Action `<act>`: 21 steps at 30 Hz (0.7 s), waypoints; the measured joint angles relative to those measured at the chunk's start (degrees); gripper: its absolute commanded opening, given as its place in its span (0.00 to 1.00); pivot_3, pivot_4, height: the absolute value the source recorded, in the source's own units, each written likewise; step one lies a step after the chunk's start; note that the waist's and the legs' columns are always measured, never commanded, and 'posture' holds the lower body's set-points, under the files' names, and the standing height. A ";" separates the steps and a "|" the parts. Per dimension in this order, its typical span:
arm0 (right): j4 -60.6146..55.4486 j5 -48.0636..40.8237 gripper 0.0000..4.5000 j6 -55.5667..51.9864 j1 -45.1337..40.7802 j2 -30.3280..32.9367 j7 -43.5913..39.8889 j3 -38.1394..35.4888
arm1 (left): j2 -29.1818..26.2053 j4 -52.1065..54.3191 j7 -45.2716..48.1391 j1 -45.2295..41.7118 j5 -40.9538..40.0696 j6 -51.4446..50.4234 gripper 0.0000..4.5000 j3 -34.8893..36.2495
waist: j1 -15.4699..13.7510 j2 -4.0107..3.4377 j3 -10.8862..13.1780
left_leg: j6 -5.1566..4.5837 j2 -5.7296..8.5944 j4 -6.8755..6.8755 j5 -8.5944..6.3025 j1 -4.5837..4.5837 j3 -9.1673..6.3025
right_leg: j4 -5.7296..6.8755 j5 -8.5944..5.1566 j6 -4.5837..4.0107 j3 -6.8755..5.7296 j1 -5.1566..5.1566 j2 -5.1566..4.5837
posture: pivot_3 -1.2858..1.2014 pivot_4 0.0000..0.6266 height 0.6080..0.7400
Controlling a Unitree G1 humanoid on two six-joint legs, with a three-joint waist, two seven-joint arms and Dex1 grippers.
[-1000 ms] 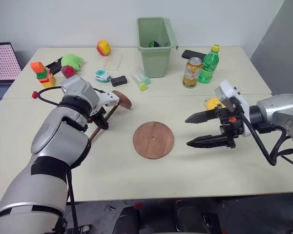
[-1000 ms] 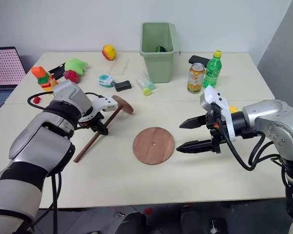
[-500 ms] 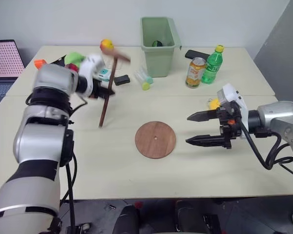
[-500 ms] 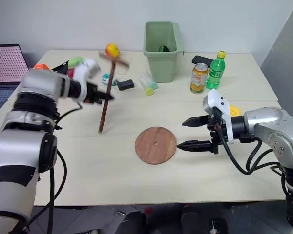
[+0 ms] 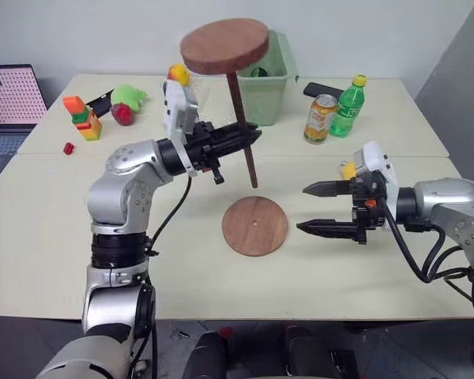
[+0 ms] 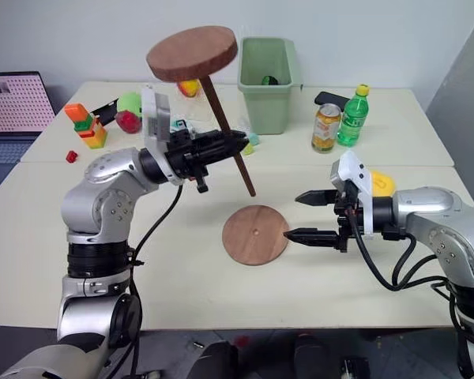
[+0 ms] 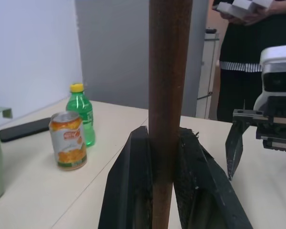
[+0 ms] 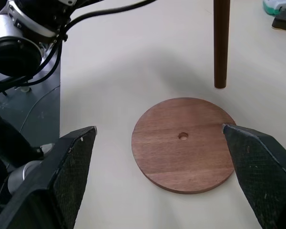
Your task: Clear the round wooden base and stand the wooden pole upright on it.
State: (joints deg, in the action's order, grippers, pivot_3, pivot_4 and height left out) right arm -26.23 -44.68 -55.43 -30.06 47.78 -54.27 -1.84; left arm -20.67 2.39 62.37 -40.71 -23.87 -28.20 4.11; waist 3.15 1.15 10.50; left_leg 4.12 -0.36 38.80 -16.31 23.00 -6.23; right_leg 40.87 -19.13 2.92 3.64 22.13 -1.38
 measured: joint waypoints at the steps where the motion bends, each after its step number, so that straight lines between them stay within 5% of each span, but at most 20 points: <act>1: -0.19 -0.19 0.98 -0.07 0.18 0.00 0.44 -0.43 | 0.01 -0.07 0.69 1.44 0.65 1.24 0.06 -1.87 | 0.02 0.00 0.00 | -0.01 -0.02 0.00 0.00 0.01 -0.01 | 0.00 0.00 -0.01 0.00 0.01 0.04 | 0.52 0.24 1.00; 21: -4.48 -1.37 0.98 -0.10 6.33 1.36 3.29 -1.23 | -1.74 -2.28 1.22 6.74 1.84 8.72 0.06 -8.31 | -0.15 0.00 0.00 | -0.10 -0.06 0.00 -0.06 -0.07 -0.04 | -0.02 0.01 -0.01 -0.01 -0.09 0.10 | 0.52 0.24 1.00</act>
State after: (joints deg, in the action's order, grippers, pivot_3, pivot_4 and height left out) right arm -30.71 -46.05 -55.53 -23.73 49.14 -50.98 -3.06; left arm -22.41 0.12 63.59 -33.97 -22.03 -19.48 -4.21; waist 3.00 1.15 10.49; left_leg 4.02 -0.41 38.80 -16.36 22.93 -6.27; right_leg 40.85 -19.12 2.91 3.64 22.04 -1.28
